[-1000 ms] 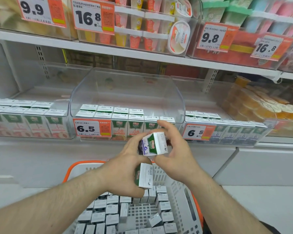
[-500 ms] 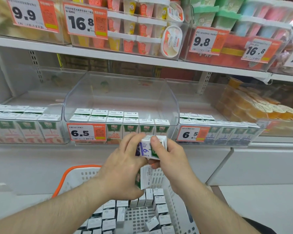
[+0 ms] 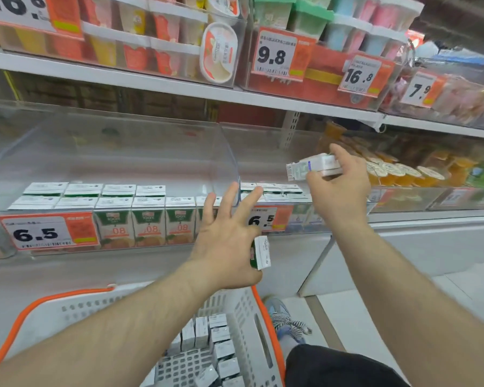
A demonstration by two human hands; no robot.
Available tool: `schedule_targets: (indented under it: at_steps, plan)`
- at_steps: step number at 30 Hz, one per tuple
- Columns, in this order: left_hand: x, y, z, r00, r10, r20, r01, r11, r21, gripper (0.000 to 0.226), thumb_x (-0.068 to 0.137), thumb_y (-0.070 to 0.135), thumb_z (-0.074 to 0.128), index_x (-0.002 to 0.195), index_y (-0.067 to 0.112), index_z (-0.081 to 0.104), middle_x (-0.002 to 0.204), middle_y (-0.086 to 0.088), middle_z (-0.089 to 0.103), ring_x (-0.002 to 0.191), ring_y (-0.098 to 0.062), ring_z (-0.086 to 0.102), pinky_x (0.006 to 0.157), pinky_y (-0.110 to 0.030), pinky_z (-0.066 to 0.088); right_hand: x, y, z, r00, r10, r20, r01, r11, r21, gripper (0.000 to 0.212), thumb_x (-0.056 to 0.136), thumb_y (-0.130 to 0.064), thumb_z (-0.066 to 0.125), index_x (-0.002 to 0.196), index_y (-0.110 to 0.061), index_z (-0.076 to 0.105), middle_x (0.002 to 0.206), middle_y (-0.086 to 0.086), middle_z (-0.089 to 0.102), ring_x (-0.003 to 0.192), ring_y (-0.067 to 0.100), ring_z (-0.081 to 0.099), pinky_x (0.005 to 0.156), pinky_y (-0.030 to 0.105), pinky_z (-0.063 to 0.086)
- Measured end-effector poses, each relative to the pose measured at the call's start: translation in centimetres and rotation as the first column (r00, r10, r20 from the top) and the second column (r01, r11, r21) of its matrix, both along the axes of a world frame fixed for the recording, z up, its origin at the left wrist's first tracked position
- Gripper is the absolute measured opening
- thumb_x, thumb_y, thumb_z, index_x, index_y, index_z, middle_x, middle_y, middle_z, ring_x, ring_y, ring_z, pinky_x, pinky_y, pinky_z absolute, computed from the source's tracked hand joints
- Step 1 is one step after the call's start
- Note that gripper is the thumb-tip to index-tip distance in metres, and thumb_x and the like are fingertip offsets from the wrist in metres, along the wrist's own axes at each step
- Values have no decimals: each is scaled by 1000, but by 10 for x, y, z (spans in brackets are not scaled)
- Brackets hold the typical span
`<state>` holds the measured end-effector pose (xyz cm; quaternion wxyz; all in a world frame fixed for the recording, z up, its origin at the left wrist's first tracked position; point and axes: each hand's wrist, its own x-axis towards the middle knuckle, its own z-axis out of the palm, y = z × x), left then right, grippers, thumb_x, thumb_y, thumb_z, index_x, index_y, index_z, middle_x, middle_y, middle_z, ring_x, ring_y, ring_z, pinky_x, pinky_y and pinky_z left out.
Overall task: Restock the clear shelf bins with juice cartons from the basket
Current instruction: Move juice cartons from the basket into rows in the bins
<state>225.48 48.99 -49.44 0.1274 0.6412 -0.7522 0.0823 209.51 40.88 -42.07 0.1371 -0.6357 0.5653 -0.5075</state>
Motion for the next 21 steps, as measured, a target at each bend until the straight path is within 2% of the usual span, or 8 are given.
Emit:
schedule_targets:
  at_steps: [2,5,6,8,12,15,19,21]
  plan:
    - [-6,-8,-7,999,32,14,-33,997,70,62,64,60,64,120,34,63,157,10,-22,141,-32,-32,108,-59,-24,-12,-30,-2,993,-62,-102,63,998,-2,60,91,-21,65,147,-17,44,136,1,45,121,11,45,95,12,27]
    - [-9,-12,-17,998,59,27,-61,994,89,62,64,61,63,120,34,63,157,10,-20,140,-31,-33,103,-58,-32,-21,-67,-12,959,-95,-266,117,991,69,56,96,-28,60,148,-21,42,144,5,42,129,25,44,111,33,31]
    - [-9,-13,-18,998,60,21,-62,995,82,62,64,61,63,120,35,63,157,11,-19,140,-30,-33,102,-56,-34,-22,-76,-14,932,-97,-349,142,984,106,53,97,-31,58,147,-23,43,145,5,42,130,27,43,113,39,29]
    - [-8,-14,-19,998,60,-3,-60,996,64,60,63,59,65,118,35,63,157,12,-16,140,-27,-31,101,-53,-36,-21,-89,-20,886,-78,-457,181,966,186,49,97,-34,55,145,-26,48,144,2,48,129,26,44,110,42,26]
    - [-9,-15,-18,995,58,-78,-56,998,28,54,62,55,66,112,37,66,158,12,-7,143,-24,-25,104,-51,-33,-13,-100,-29,857,24,-515,181,921,344,43,93,-29,46,133,-29,60,134,0,60,124,28,47,109,43,23]
    - [-8,-14,-19,992,50,-114,-49,999,19,55,62,56,67,113,37,65,160,14,-3,145,-22,-23,107,-49,-31,-11,-104,-30,804,34,-594,234,900,369,31,86,-27,45,105,-20,69,114,8,66,96,33,50,103,44,32]
    - [-8,-14,-19,992,48,-119,-47,999,15,55,62,56,68,113,37,65,160,14,-3,145,-21,-22,106,-47,-32,-13,-104,-30,817,41,-575,228,893,388,36,85,-27,42,105,-7,64,109,18,63,93,37,53,94,41,45]
    - [-8,-15,-18,991,53,-127,-51,999,20,55,63,57,67,114,37,64,159,14,-3,145,-21,-22,109,-48,-29,-13,-103,-31,799,59,-599,217,900,379,37,87,-28,38,106,-7,63,106,16,60,93,37,53,94,41,43]
